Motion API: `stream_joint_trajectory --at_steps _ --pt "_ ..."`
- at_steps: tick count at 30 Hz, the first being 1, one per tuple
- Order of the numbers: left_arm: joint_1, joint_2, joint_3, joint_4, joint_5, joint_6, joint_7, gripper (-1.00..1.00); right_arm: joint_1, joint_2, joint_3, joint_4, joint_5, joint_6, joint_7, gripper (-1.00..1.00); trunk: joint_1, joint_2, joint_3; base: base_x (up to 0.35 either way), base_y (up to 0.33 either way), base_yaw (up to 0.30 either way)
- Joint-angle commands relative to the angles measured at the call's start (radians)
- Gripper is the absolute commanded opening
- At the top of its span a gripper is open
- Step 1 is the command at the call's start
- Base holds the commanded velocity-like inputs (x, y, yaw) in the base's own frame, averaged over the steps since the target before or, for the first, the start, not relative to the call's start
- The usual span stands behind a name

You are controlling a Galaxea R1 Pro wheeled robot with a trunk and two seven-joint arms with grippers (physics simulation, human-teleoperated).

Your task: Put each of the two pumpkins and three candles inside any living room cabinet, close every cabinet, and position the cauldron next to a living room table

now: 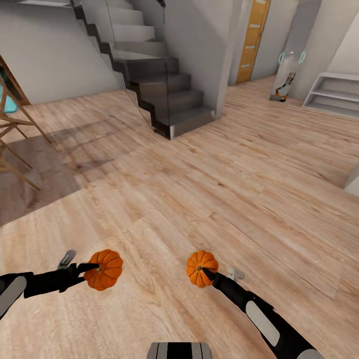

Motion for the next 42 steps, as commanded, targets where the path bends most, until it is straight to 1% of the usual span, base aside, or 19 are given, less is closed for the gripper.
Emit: stream_joint_trajectory --at_steps 1,10,16,42 --pt "-0.001 0.000 -0.002 0.000 0.009 0.005 0.002 -1.00 0.000 -0.001 0.002 -0.002 -0.012 0.003 0.000 -1.00 0.000 0.000 -0.001 0.000 0.000 0.288" --pt "-0.001 0.000 -0.002 0.000 0.009 0.005 0.002 -1.00 0.000 -0.001 0.002 0.000 -0.012 0.002 0.000 -1.00 0.000 0.000 -0.001 0.000 0.000 0.289" --pt "-0.001 0.000 -0.002 0.000 0.009 0.005 0.002 -1.00 0.000 -0.001 0.002 0.003 -0.012 -0.037 0.000 -1.00 0.000 0.000 -0.001 0.000 0.000 0.289" --pt "-0.002 0.000 -0.002 0.001 0.009 0.005 0.002 -1.00 0.000 -0.001 0.002 0.012 -0.013 -0.040 0.000 -1.00 0.000 0.000 -0.001 0.000 0.000 0.289"
